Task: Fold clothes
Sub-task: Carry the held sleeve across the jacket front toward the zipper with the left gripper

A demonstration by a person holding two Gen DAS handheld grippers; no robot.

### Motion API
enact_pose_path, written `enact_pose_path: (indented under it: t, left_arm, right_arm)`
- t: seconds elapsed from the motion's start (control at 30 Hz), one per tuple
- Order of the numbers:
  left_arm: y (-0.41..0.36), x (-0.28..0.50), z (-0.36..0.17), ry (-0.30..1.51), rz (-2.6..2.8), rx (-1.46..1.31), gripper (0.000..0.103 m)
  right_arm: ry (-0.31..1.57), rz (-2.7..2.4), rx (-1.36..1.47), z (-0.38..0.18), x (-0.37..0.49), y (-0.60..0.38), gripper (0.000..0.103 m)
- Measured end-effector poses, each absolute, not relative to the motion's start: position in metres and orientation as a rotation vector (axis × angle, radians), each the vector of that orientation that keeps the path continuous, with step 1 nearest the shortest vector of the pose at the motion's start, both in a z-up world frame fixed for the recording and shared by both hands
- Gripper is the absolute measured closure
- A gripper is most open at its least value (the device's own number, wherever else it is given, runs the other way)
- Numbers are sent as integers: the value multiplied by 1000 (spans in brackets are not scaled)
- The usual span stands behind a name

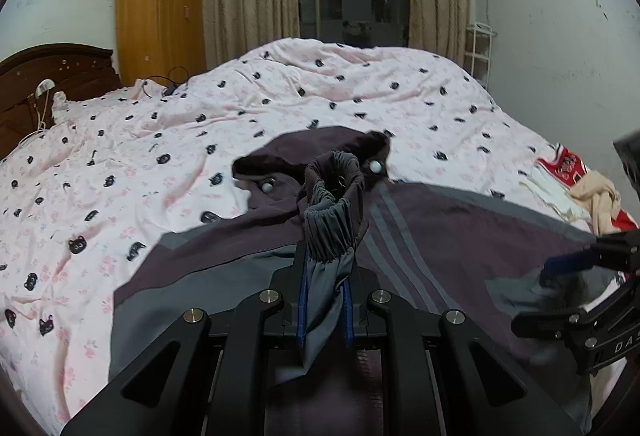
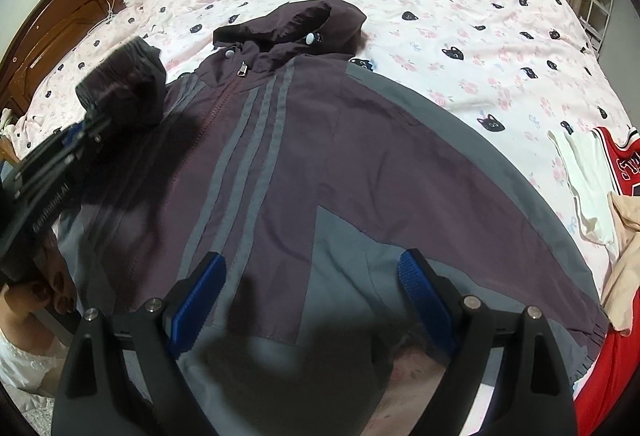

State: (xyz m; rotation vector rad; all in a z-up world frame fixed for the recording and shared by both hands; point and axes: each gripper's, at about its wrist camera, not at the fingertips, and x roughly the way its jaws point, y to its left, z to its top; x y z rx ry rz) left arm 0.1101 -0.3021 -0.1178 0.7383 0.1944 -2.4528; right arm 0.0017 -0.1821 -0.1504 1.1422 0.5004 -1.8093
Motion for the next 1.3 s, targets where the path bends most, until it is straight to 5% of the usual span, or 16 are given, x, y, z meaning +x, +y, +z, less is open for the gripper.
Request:
enact_pose_path:
  t: [0.33, 0.97, 1.3]
  left_arm:
    - [-281, 100, -127, 145, -2483, 785, 91]
    - [-227, 105, -158, -220, -2479, 981, 91]
    - [-223, 107, -167, -218, -2483, 1037, 91]
  right_arm:
    - [512, -1806, 1145, -153, 2, -183, 14]
    - [507, -1824, 1163, -156, -5, -172, 14]
    - [524, -1824, 1154, -155, 0, -174, 14]
